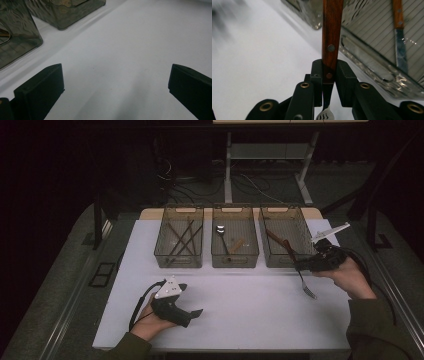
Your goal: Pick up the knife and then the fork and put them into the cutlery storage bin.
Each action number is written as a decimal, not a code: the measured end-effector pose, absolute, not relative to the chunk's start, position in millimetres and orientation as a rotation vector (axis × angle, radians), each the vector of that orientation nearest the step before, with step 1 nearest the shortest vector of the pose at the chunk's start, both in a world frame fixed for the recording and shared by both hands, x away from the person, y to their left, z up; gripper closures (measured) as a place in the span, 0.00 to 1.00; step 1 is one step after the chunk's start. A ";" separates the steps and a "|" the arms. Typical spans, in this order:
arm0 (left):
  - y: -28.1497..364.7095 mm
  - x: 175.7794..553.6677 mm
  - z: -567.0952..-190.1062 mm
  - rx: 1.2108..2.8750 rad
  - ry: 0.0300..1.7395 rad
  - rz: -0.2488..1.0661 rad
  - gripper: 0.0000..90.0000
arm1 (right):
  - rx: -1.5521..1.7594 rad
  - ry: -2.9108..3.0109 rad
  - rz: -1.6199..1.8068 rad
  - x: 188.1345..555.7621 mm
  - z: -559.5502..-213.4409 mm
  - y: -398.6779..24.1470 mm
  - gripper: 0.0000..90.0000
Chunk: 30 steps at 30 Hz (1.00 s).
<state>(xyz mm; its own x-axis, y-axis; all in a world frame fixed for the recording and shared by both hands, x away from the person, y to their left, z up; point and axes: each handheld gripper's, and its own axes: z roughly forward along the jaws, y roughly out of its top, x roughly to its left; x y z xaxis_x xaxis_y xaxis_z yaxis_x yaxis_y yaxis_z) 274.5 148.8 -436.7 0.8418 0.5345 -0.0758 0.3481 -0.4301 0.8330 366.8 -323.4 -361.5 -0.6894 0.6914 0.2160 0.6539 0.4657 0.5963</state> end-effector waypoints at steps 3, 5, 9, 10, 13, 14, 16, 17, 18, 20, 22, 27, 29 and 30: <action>148.9 274.8 -436.8 2.064 0.644 0.247 0.00 | 1.214 2.591 1.075 365.9 -355.5 -326.1 0.84; 148.8 274.7 -436.7 2.064 0.644 0.246 0.00 | 1.213 2.555 1.106 365.3 -351.8 -327.5 0.84; 149.0 274.9 -436.7 2.061 0.646 0.248 0.00 | 1.211 2.500 1.144 366.4 -343.0 -330.3 0.84; 149.1 275.0 -436.7 2.062 0.645 0.249 0.00 | 1.213 2.489 1.149 366.7 -340.6 -330.7 0.84; 149.0 275.1 -436.6 2.061 0.647 0.249 0.00 | 1.216 2.441 1.183 367.9 -333.8 -333.3 0.84; 149.0 275.2 -436.7 2.060 0.648 0.248 0.00 | 1.219 2.424 1.195 368.3 -331.4 -334.3 0.84; 149.1 275.2 -436.8 2.060 0.651 0.247 0.00 | 1.218 2.395 1.224 369.6 -327.4 -336.0 0.84; 149.2 275.2 -436.7 2.059 0.652 0.247 0.00 | 1.218 2.381 1.235 370.3 -325.5 -336.6 0.84; 149.2 275.2 -436.7 2.058 0.651 0.248 0.00 | 1.219 2.367 1.244 371.3 -323.5 -337.2 0.84; 149.3 275.1 -436.5 2.057 0.650 0.248 0.00 | 1.221 2.345 1.264 373.2 -318.8 -338.5 0.84; 149.4 275.2 -436.5 2.058 0.651 0.247 0.00 | 1.222 2.320 1.274 374.8 -313.4 -338.9 0.84; 149.5 275.4 -436.6 2.055 0.653 0.247 0.00 | 1.221 2.265 1.289 381.6 -300.2 -339.4 0.84; 149.8 275.5 -436.5 2.055 0.653 0.247 0.00 | 1.223 2.255 1.298 385.3 -295.7 -339.3 0.84; 150.2 275.6 -436.3 2.059 0.652 0.248 0.00 | 1.220 2.246 1.297 387.1 -293.8 -339.3 0.84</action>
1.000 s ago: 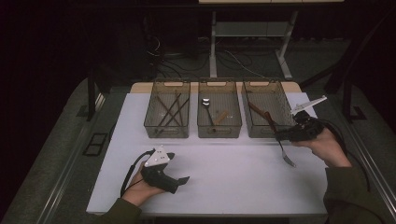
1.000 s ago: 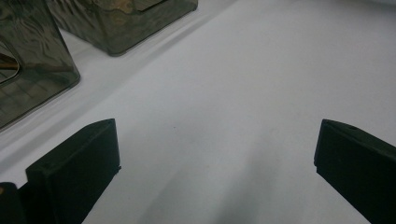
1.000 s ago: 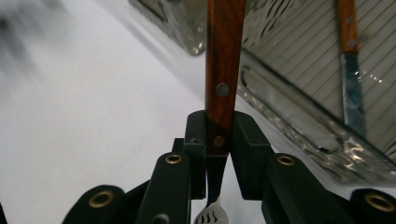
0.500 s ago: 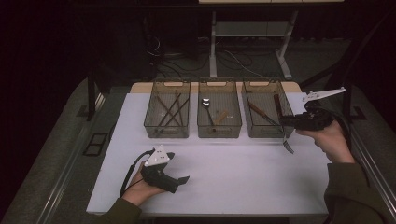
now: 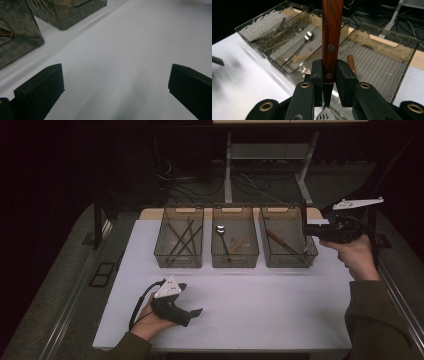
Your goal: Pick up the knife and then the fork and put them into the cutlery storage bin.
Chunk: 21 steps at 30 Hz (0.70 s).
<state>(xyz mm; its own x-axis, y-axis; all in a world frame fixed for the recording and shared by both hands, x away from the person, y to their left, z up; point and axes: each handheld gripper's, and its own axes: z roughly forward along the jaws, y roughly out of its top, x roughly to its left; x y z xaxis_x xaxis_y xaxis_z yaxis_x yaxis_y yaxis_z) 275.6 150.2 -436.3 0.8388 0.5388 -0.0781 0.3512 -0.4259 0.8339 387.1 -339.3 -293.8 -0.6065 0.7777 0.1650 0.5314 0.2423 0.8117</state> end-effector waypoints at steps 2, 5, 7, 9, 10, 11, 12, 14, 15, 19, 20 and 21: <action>150.2 275.6 -436.3 2.057 0.654 0.247 0.00 | 1.220 2.235 1.297 391.0 -290.0 -338.9 0.84; 149.7 275.5 -436.6 2.055 0.653 0.245 0.00 | 1.227 2.211 1.278 399.4 -285.7 -337.9 0.84; 149.4 275.4 -436.6 2.057 0.651 0.247 0.00 | 1.239 2.188 1.257 406.2 -284.5 -337.3 0.84; 149.4 275.3 -436.4 2.054 0.651 0.247 0.00 | 1.248 2.177 1.225 416.5 -284.8 -336.7 0.84; 149.3 275.1 -436.5 2.049 0.654 0.245 0.00 | 1.249 2.169 1.212 421.3 -285.6 -336.4 0.84; 149.3 275.1 -436.5 2.048 0.655 0.245 0.00 | 1.255 2.166 1.206 426.0 -286.7 -335.8 0.84; 149.4 275.1 -436.5 2.049 0.655 0.245 0.00 | 1.245 2.166 1.199 430.6 -288.5 -335.8 0.84; 149.7 275.2 -436.5 2.056 0.650 0.248 0.00 | 1.248 2.162 1.190 438.9 -293.1 -335.7 0.84; 149.8 275.1 -436.5 2.057 0.649 0.248 0.00 | 1.261 2.158 1.179 442.9 -295.7 -336.0 0.84; 150.3 275.1 -436.3 2.060 0.647 0.249 0.00 | 1.304 2.141 1.162 456.2 -309.2 -337.8 0.84; 150.3 275.0 -436.3 2.058 0.648 0.248 0.00 | 1.319 2.145 1.157 458.8 -312.6 -337.9 0.84; 150.3 274.9 -436.3 2.057 0.649 0.248 0.00 | 1.331 2.150 1.155 461.3 -316.1 -338.0 0.84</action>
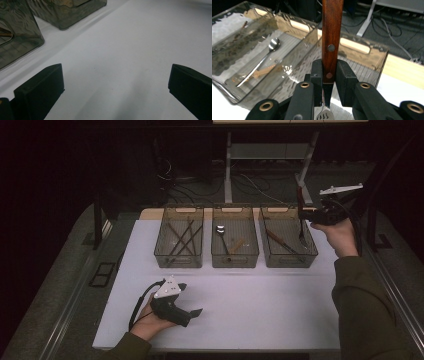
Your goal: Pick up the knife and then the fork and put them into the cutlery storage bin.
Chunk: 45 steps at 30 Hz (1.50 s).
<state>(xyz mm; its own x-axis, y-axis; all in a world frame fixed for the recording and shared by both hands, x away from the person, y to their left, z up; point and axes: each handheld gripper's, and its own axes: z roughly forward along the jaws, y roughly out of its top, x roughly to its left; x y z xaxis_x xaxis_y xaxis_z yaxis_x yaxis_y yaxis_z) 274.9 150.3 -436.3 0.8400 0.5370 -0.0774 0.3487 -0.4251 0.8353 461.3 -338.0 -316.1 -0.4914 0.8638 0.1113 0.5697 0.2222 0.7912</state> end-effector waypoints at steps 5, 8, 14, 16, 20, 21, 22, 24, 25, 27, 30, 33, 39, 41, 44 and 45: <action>150.4 274.8 -436.3 2.060 0.646 0.248 0.00 | 1.345 2.192 1.076 468.9 -330.5 -334.0 0.84; 150.4 274.5 -436.1 2.060 0.646 0.248 0.00 | 1.354 2.225 1.009 470.9 -337.8 -330.5 0.84; 150.1 274.2 -436.0 2.059 0.646 0.249 0.00 | 1.384 2.279 0.887 474.2 -350.8 -327.6 0.84; 150.0 274.2 -436.2 2.059 0.648 0.247 0.00 | 1.395 2.291 0.868 475.1 -354.5 -327.3 0.84; 149.6 274.6 -436.7 2.059 0.650 0.247 0.00 | 1.400 2.331 0.820 478.9 -360.1 -322.6 0.84; 149.6 274.4 -436.6 2.059 0.650 0.247 0.00 | 1.406 2.338 0.809 479.6 -361.2 -321.3 0.84; 149.8 274.3 -436.4 2.059 0.649 0.247 0.00 | 1.407 2.348 0.792 481.1 -363.6 -319.4 0.84; 150.4 274.4 -436.1 2.060 0.647 0.247 0.00 | 1.415 2.366 0.767 483.1 -367.6 -316.8 0.84; 150.5 274.3 -436.1 2.060 0.649 0.247 0.00 | 1.416 2.378 0.754 483.9 -369.6 -315.7 0.84; 150.4 274.2 -436.2 2.061 0.648 0.247 0.00 | 1.423 2.397 0.732 485.7 -373.7 -313.2 0.84; 150.4 274.1 -436.1 2.062 0.646 0.247 0.00 | 1.419 2.419 0.707 487.3 -378.0 -309.3 0.82; 150.7 274.2 -436.0 2.059 0.649 0.247 0.00 | 1.442 2.418 0.741 488.5 -379.1 -308.3 0.66; 151.1 274.3 -436.0 2.059 0.651 0.247 0.00 | 1.467 2.376 0.811 486.6 -376.2 -311.2 0.52; 152.5 274.8 -435.8 2.062 0.652 0.251 0.00 | 1.475 2.354 0.874 485.4 -373.3 -314.2 0.49; 154.3 275.5 -436.1 2.067 0.658 0.245 0.00 | 1.474 2.327 0.975 481.5 -367.5 -317.5 0.46; 154.6 275.6 -436.4 2.069 0.658 0.241 0.00 | 1.462 2.318 0.998 480.3 -365.8 -318.6 0.45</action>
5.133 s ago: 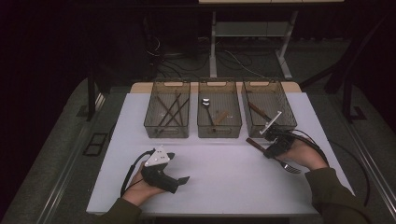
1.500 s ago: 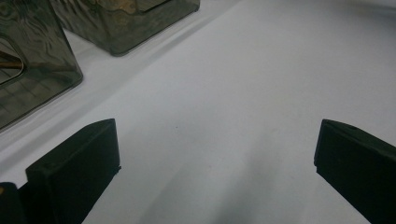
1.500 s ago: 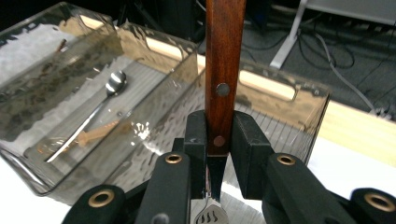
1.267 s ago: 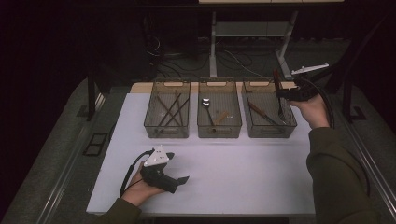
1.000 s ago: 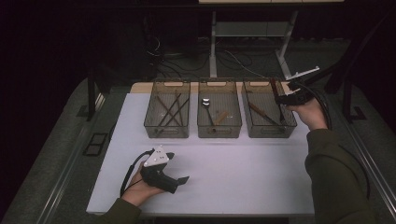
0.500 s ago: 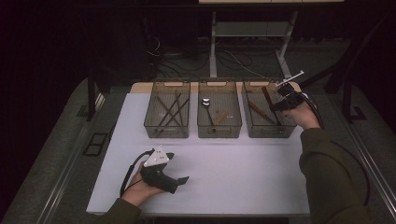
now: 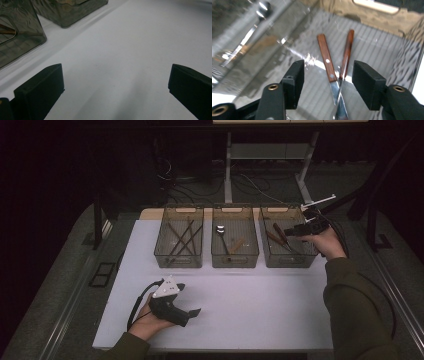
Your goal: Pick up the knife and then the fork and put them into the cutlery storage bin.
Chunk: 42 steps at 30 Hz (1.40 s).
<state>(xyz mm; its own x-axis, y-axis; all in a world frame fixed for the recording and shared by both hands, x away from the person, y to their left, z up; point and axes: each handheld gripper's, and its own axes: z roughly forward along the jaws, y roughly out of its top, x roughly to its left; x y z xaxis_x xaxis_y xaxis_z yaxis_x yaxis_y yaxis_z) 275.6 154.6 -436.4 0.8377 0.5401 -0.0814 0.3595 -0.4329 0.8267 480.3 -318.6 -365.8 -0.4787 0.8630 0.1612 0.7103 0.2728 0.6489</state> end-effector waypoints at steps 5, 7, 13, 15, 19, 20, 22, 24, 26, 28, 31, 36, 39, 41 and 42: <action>154.1 276.0 -436.3 2.073 0.661 0.237 0.00 | 1.458 2.259 1.057 471.5 -360.4 -318.6 0.36; 154.1 276.5 -435.8 2.072 0.663 0.236 0.00 | 1.470 2.224 1.083 468.2 -358.7 -318.3 0.30; 153.6 278.9 -434.3 2.071 0.662 0.239 0.00 | 1.429 2.162 1.132 453.0 -355.6 -319.9 0.20; 153.5 278.1 -434.3 2.072 0.663 0.238 0.00 | 1.418 2.156 1.175 444.9 -355.4 -320.7 0.19; 155.4 276.8 -434.5 2.066 0.667 0.236 0.00 | 1.366 2.164 1.192 429.3 -357.0 -318.9 0.19; 155.9 276.6 -434.4 2.066 0.667 0.236 0.00 | 1.354 2.170 1.195 425.2 -357.6 -318.0 0.18; 156.2 276.4 -434.4 2.068 0.668 0.237 0.00 | 1.318 2.174 1.196 417.1 -358.8 -316.1 0.19; 156.3 276.4 -434.4 2.067 0.668 0.238 0.00 | 1.290 2.179 1.208 408.5 -359.9 -314.3 0.18; 156.6 276.3 -434.4 2.064 0.670 0.239 0.00 | 1.261 2.186 1.225 399.2 -361.0 -312.3 0.18; 157.2 276.4 -434.2 2.065 0.671 0.240 0.00 | 1.229 2.199 1.237 389.6 -362.1 -310.6 0.18; 157.4 276.8 -434.3 2.062 0.671 0.241 0.00 | 1.182 2.214 1.242 376.4 -363.6 -308.3 0.18; 157.3 275.8 -434.3 2.060 0.674 0.242 0.00 | 1.132 2.230 1.282 355.6 -365.7 -303.8 0.18; 157.9 275.3 -434.5 2.056 0.681 0.242 0.00 | 1.102 2.220 1.318 342.1 -368.5 -301.7 0.18; 158.0 275.1 -434.6 2.054 0.684 0.242 0.00 | 1.089 2.219 1.331 334.5 -371.9 -300.5 0.18; 157.9 275.0 -434.6 2.054 0.684 0.243 0.00 | 1.080 2.222 1.332 331.0 -373.9 -299.9 0.18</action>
